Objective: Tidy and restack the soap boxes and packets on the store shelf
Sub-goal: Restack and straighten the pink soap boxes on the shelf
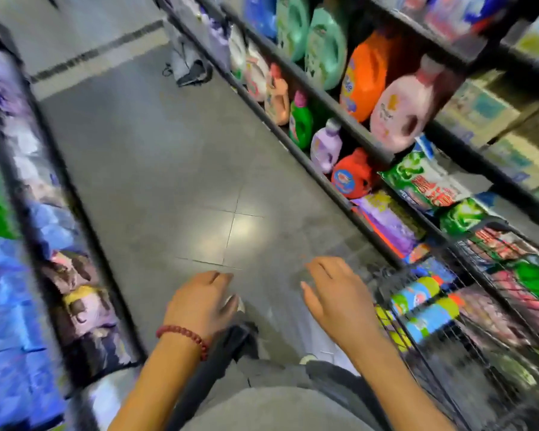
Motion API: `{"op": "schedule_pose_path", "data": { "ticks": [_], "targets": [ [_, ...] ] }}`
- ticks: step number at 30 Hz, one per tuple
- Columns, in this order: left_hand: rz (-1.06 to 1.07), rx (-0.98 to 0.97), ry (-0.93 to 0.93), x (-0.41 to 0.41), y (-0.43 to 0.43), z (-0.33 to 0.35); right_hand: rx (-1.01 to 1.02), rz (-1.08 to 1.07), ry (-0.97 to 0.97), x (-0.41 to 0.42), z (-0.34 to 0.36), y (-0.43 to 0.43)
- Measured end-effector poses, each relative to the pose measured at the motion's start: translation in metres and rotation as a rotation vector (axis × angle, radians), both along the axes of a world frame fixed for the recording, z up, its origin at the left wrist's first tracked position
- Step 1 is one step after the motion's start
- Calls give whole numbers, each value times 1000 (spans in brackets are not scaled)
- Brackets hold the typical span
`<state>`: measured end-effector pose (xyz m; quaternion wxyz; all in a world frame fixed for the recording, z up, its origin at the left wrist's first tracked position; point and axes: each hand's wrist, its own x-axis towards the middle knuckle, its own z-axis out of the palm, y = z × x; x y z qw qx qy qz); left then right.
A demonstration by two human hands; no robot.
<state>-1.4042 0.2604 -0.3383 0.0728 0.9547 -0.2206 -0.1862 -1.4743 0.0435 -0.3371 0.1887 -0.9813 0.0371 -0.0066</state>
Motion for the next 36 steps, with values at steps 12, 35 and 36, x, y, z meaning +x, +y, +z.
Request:
{"op": "schedule_pose_path", "data": {
  "ticks": [12,35,36],
  "targets": [
    [-60,15,-66,198,71,21,5,44,23,200,-4,65],
    [148,-29,-109,666,51,20,3,140,-91,726,16,24],
    [153,-43,-111,688,56,18,-4,137,-96,748,14,27]
  ]
}}
